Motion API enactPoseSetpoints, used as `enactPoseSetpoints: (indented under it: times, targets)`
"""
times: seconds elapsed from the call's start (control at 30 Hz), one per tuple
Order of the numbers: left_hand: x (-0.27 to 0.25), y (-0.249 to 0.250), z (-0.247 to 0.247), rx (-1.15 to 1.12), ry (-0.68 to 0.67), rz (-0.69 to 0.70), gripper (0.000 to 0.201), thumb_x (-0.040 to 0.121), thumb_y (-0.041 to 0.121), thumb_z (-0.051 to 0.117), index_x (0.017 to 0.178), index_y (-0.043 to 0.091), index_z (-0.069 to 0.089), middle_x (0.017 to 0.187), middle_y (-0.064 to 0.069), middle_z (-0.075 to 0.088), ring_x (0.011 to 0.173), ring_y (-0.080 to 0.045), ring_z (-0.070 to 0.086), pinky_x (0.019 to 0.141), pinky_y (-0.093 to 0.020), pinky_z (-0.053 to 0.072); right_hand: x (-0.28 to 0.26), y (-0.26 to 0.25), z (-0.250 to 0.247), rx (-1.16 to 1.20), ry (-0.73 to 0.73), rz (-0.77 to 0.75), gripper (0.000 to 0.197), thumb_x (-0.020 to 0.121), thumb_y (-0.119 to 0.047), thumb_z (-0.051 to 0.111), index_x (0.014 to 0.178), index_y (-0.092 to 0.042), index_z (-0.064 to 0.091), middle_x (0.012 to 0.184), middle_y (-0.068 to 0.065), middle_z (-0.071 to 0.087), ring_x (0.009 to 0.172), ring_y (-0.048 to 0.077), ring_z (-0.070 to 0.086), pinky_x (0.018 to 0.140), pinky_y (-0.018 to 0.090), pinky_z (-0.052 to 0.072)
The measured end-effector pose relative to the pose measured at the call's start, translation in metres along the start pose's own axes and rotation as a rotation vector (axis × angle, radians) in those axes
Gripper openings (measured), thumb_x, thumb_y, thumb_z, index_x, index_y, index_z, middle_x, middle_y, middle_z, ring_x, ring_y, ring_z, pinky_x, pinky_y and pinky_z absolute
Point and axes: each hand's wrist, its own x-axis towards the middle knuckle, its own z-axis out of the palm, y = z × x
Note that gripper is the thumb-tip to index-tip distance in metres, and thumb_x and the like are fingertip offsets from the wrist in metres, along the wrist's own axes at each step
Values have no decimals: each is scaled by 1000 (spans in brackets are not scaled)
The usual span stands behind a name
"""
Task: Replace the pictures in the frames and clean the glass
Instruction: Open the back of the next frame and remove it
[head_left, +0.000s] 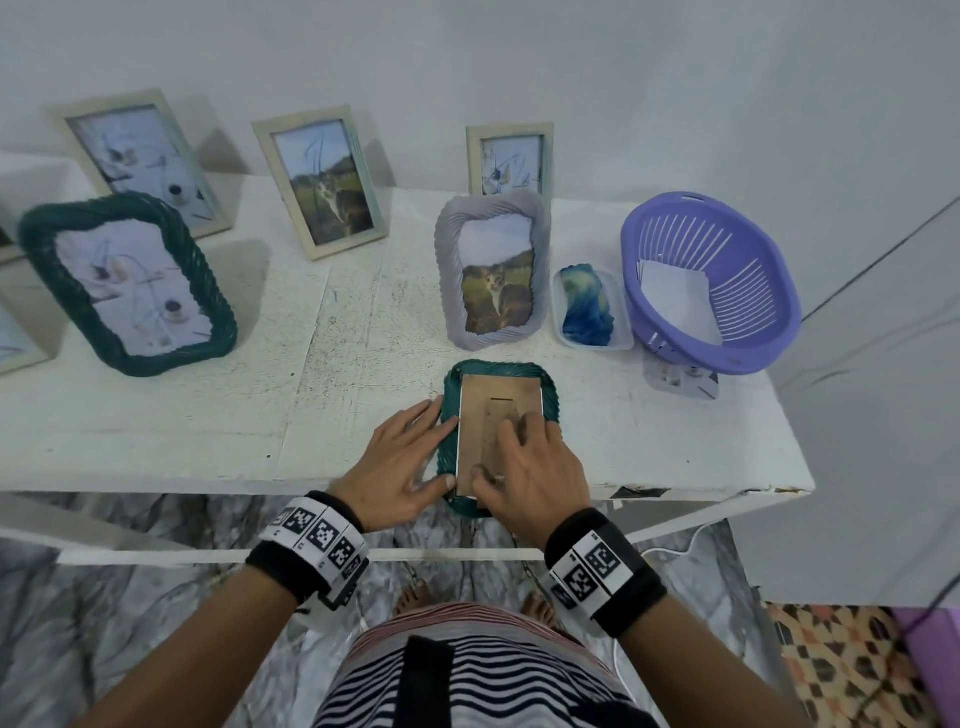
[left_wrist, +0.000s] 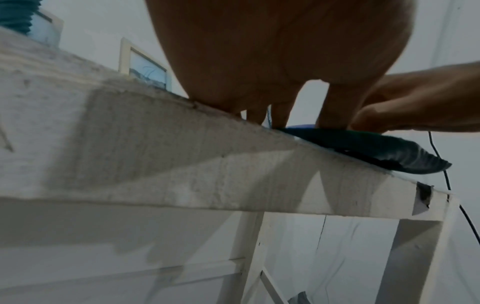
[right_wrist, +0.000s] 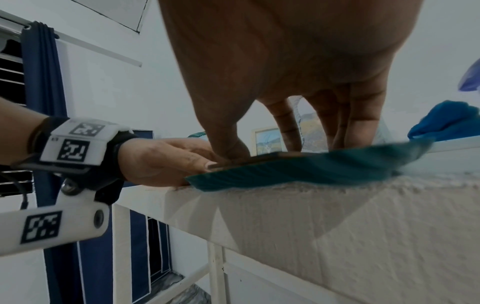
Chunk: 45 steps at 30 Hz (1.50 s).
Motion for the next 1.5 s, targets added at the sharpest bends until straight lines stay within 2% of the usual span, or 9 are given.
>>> enactPoseSetpoints:
  times: [0.17, 0.43, 0.6, 0.77, 0.87, 1.0, 1.17, 1.33, 1.5]
  targets:
    - [-3, -3, 5, 99, 94, 75, 72, 96, 61, 27, 155, 20, 21, 164, -5, 9, 151, -19, 4, 119, -39, 12, 3, -8, -11, 26, -48, 47, 51, 79, -41, 50, 121, -13, 46, 97, 15, 56, 83, 32, 52, 62, 36, 43]
    - [-4, -5, 3, 167, 80, 74, 72, 98, 62, 23, 155, 19, 24, 164, -9, 13, 151, -24, 10, 119, -44, 19, 7, 5, -38, 334, -77, 90, 43, 86, -28, 52, 124, -16, 38, 92, 8, 61, 81, 32, 59, 64, 34, 40]
    - [-6, -4, 4, 139, 86, 62, 72, 98, 63, 22, 156, 21, 21, 164, -7, 10, 151, -19, 4, 120, -40, 12, -4, 38, -51, 865, -114, 326, 27, 87, -19, 50, 113, -26, 48, 113, 4, 63, 86, 25, 64, 77, 45, 54]
    - [-6, -3, 5, 145, 79, 53, 73, 97, 64, 19, 156, 21, 18, 164, -5, 7, 151, -15, -1, 120, -32, 2, -24, 73, -70, 1364, -66, 462, 34, 90, 8, 41, 113, -12, 54, 108, 18, 67, 89, 33, 68, 80, 45, 58]
    - [-6, -2, 6, 133, 94, 52, 73, 98, 64, 21, 156, 21, 21, 164, -5, 10, 150, -13, 0, 119, -28, -1, -31, 96, -80, 1284, -4, 454, 31, 90, 7, 44, 110, -12, 57, 112, 14, 66, 91, 32, 69, 83, 49, 57]
    - [-5, 1, 5, 115, 108, 48, 74, 97, 66, 18, 156, 22, 22, 163, -3, 10, 149, -9, -1, 117, -25, -4, -29, 115, -86, 754, 29, 309, 26, 89, -9, 57, 109, -26, 58, 110, -7, 65, 88, 17, 68, 75, 36, 57]
    - [-6, 1, 5, 108, 93, 36, 76, 95, 69, 15, 156, 24, 18, 163, 0, 6, 148, -2, -10, 117, -25, -6, -18, 107, -61, 264, -94, 170, 36, 84, -23, 59, 119, -23, 51, 94, 6, 59, 81, 28, 56, 68, 33, 42]
    - [-5, 1, 6, 113, 92, 25, 76, 96, 69, 15, 156, 24, 19, 164, -2, 9, 150, -9, -3, 119, -27, -3, -18, 94, -28, -68, -232, 246, 49, 89, -33, 49, 135, -18, 41, 125, 14, 47, 104, 34, 46, 80, 38, 43]
    - [-6, 1, 7, 113, 90, 21, 76, 95, 70, 14, 156, 25, 17, 164, -1, 8, 150, -9, -3, 119, -30, -1, -15, 74, -22, -78, -37, 97, 42, 83, -36, 50, 117, -14, 58, 122, 17, 52, 102, 39, 49, 83, 45, 46]
